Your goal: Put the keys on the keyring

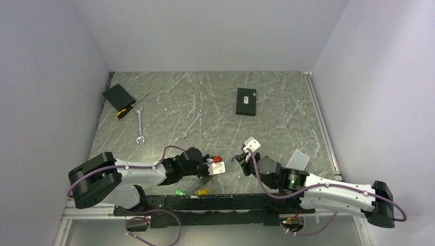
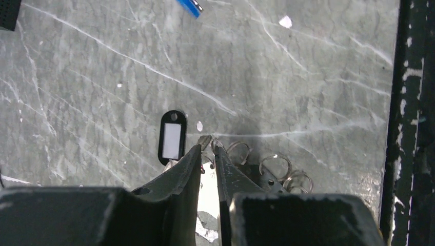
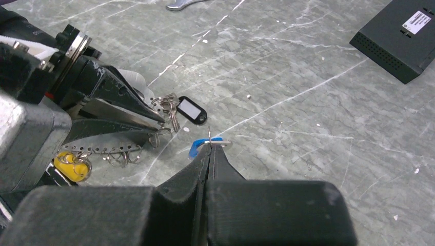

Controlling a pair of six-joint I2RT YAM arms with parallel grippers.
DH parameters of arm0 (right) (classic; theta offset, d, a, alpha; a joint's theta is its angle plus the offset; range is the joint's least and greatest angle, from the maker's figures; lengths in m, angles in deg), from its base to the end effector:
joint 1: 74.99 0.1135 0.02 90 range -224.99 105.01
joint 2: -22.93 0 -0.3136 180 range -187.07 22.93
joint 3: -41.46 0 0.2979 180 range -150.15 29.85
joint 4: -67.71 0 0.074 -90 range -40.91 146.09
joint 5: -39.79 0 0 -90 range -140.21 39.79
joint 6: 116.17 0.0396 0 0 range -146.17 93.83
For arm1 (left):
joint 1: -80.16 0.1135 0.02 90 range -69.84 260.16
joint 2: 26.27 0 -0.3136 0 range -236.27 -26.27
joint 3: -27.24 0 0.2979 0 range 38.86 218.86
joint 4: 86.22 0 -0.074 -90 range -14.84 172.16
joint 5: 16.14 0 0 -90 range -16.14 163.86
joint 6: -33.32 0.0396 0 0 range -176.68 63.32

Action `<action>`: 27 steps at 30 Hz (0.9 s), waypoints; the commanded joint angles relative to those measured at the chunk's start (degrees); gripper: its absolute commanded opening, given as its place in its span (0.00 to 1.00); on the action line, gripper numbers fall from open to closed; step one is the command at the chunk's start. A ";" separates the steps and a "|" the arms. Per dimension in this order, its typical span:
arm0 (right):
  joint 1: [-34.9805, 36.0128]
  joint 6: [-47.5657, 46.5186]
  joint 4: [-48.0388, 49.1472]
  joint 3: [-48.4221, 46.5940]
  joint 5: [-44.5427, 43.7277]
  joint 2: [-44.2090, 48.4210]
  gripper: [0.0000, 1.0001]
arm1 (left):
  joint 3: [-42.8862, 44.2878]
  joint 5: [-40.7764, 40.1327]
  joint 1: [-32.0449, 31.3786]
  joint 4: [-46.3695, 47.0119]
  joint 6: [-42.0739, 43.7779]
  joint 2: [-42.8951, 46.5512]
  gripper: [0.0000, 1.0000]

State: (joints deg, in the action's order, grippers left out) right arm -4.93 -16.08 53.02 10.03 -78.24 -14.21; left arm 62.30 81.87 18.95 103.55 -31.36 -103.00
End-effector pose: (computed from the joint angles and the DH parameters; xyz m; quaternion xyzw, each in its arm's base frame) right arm 0.0750 0.1521 0.2352 -0.2785 0.7591 0.2043 0.5517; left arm 0.1236 -0.2364 0.1608 0.6224 0.6118 -0.2073 0.4420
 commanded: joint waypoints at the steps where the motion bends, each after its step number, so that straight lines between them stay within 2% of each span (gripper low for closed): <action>1: 0.25 0.23 2.81 0.28 -0.62 0.71 0.00 | 2.62 -1.66 -0.59 -0.91 -3.11 -0.67 0.21; 13: 0.25 0.33 2.85 0.92 -0.82 1.55 0.00 | 2.05 -7.71 -4.53 0.55 -8.25 -2.54 0.26; 27: 0.23 -0.17 2.81 0.57 -0.58 1.05 0.00 | 2.94 -16.90 -6.58 -0.08 -8.71 -4.78 0.25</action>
State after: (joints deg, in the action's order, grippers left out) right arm -4.93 -16.11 53.13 10.80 -78.27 -13.38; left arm 63.68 68.98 12.98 102.65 -38.70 -107.64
